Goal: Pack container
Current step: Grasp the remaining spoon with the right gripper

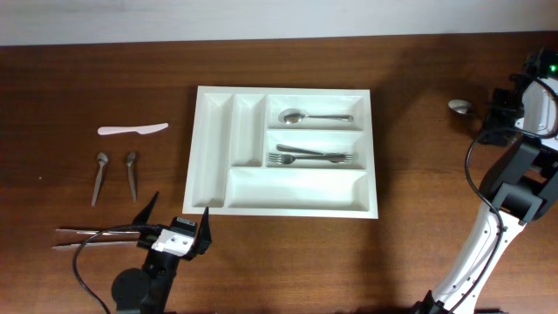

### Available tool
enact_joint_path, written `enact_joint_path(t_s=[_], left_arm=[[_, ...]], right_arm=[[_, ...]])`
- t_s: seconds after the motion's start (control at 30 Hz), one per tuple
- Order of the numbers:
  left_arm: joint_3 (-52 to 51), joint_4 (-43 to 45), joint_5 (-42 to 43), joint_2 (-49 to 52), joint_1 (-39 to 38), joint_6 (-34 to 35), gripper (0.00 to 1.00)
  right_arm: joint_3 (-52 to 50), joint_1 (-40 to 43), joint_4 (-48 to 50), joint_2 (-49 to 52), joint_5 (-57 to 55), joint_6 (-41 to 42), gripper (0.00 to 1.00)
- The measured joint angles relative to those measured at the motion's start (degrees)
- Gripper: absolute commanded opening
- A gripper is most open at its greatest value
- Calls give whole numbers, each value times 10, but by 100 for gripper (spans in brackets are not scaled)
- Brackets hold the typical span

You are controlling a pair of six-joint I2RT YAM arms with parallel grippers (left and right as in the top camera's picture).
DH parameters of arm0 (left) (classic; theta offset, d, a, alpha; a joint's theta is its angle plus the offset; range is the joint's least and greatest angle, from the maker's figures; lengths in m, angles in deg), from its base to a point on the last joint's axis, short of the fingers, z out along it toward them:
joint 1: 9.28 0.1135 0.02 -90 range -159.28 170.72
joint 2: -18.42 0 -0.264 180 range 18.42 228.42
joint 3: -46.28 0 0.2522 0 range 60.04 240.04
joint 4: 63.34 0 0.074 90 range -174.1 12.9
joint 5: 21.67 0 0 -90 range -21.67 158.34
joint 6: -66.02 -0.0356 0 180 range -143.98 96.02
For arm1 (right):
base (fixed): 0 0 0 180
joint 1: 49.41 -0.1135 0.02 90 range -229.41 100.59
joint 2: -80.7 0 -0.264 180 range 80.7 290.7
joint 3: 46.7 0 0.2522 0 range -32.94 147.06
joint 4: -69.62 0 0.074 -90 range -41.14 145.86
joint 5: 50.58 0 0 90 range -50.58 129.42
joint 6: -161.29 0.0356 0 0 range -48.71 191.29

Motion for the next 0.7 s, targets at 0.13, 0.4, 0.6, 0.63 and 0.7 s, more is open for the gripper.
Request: enact_joint_path(t_s=[0.13,0.4,0.6,0.63,0.7], left_arm=[[0,0,0,0,0,0,99],[0,0,0,0,0,0,99],[0,0,0,0,0,0,99],[0,0,0,0,0,0,99],[0,0,0,0,0,0,99]], right_arm=[[0,0,-16,1,21,9,90],[0,4,-65,3,40,21,89],[0,17,-89,5,42,23,86],[0,18,-91,5,41,22,76],[0,18,-93,5,38,22,62]])
